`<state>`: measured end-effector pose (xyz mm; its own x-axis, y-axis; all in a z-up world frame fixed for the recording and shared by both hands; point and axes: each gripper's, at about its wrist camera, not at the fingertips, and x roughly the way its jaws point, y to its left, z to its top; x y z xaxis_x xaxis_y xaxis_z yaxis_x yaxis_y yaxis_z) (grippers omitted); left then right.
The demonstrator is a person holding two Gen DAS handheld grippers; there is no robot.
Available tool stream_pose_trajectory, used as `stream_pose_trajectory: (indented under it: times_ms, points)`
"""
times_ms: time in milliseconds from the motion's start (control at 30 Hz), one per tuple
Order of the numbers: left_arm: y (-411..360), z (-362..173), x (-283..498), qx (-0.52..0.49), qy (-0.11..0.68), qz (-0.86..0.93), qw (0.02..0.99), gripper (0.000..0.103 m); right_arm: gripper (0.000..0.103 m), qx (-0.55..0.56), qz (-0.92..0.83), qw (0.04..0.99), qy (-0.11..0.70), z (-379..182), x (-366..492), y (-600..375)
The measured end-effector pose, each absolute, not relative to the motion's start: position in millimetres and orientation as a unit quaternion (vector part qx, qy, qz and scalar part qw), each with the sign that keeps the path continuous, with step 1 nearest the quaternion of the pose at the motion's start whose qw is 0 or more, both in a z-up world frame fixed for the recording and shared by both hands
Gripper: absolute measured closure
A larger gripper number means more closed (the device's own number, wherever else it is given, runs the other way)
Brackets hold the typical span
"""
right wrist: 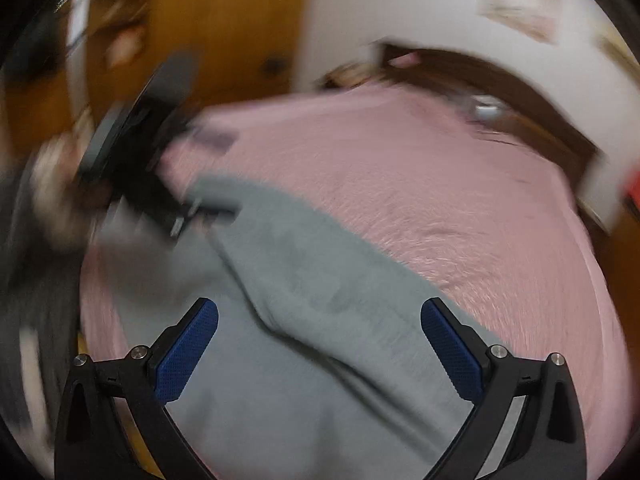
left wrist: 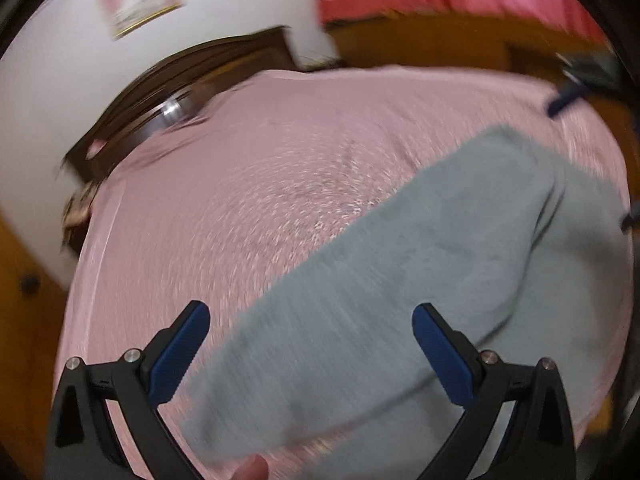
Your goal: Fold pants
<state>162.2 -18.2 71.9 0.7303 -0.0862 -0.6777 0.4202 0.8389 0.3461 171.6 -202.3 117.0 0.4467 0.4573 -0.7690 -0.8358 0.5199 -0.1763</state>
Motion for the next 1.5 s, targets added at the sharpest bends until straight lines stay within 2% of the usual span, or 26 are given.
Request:
stream_pose_trajectory:
  times_ms: [100,200,233,267,300,333,367,433,600,800,833,900,933,967,1000,1033,1067,1167,1300,1500]
  points:
    - [-29.7,65.3,201.6,0.273,0.377,-0.195,0.863,0.005,0.006,-0.372,0.422,0.738,0.371,98.9,214.5,-193.6]
    - [-38.3,52.0,231.3,0.284,0.406,-0.229,0.838,0.012,0.012,-0.393,0.444,0.697,0.403,87.2,251.9,-186.0]
    - [-42.3,44.7,242.2,0.287,0.419,-0.241,0.827,0.013,0.028,-0.380,0.457,0.683,0.425,84.9,272.7,-181.3]
    - [-46.7,36.0,253.0,0.296,0.428,-0.248,0.817,0.017,0.049,-0.375,0.461,0.674,0.439,81.2,287.3,-177.5]
    - [-50.2,27.0,263.2,0.302,0.437,-0.251,0.810,0.021,0.056,-0.377,0.458,0.671,0.446,78.6,296.5,-173.2]
    - [-51.4,20.2,274.0,0.304,0.445,-0.252,0.804,0.033,0.063,-0.382,0.454,0.664,0.456,72.6,312.4,-166.5]
    - [-52.4,13.5,282.3,0.307,0.451,-0.252,0.799,0.049,0.063,-0.386,0.452,0.657,0.465,66.8,325.0,-163.6]
    - [-53.6,-1.1,295.8,0.318,0.459,-0.249,0.791,0.060,0.063,-0.398,0.442,0.647,0.477,55.2,349.4,-161.7]
    - [-47.8,-21.0,308.2,0.326,0.465,-0.278,0.775,0.058,0.066,-0.395,0.432,0.629,0.512,33.7,393.6,-170.8]
    - [-38.7,-28.8,308.6,0.321,0.466,-0.287,0.772,0.048,0.067,-0.379,0.441,0.594,0.555,6.4,403.4,-193.4]
    - [-37.0,-30.8,309.4,0.318,0.470,-0.284,0.773,0.044,0.067,-0.379,0.443,0.592,0.556,3.2,401.4,-196.6]
    - [-34.3,-35.3,312.6,0.301,0.484,-0.275,0.775,0.043,0.067,-0.379,0.442,0.593,0.556,-2.4,400.0,-200.2]
    - [-32.5,-36.3,316.9,0.293,0.491,-0.273,0.774,0.050,0.068,-0.377,0.440,0.596,0.556,-3.6,398.4,-201.8]
    - [-32.4,-36.0,316.4,0.282,0.499,-0.281,0.770,0.080,0.068,-0.376,0.435,0.599,0.557,-4.6,395.6,-202.9]
    - [-30.9,-35.0,314.9,0.274,0.502,-0.293,0.766,0.095,0.070,-0.377,0.431,0.600,0.558,-4.8,393.7,-203.5]
    - [-33.2,-33.0,310.4,0.286,0.496,-0.292,0.766,0.099,0.082,-0.381,0.433,0.599,0.556,-4.0,388.6,-202.1]
    - [-36.1,-31.3,304.9,0.307,0.485,-0.286,0.767,0.099,0.098,-0.391,0.436,0.596,0.550,-2.8,378.4,-200.0]
    - [-38.7,-24.6,296.6,0.334,0.463,-0.274,0.774,0.099,0.099,-0.420,0.437,0.595,0.528,5.9,358.3,-197.7]
    - [-36.6,-5.0,292.7,0.347,0.408,-0.234,0.811,0.100,0.099,-0.447,0.399,0.646,0.473,33.7,351.1,-204.6]
    - [-36.8,17.6,299.8,0.353,0.338,-0.172,0.855,0.100,0.099,-0.524,0.313,0.706,0.359,58.5,330.8,-203.6]
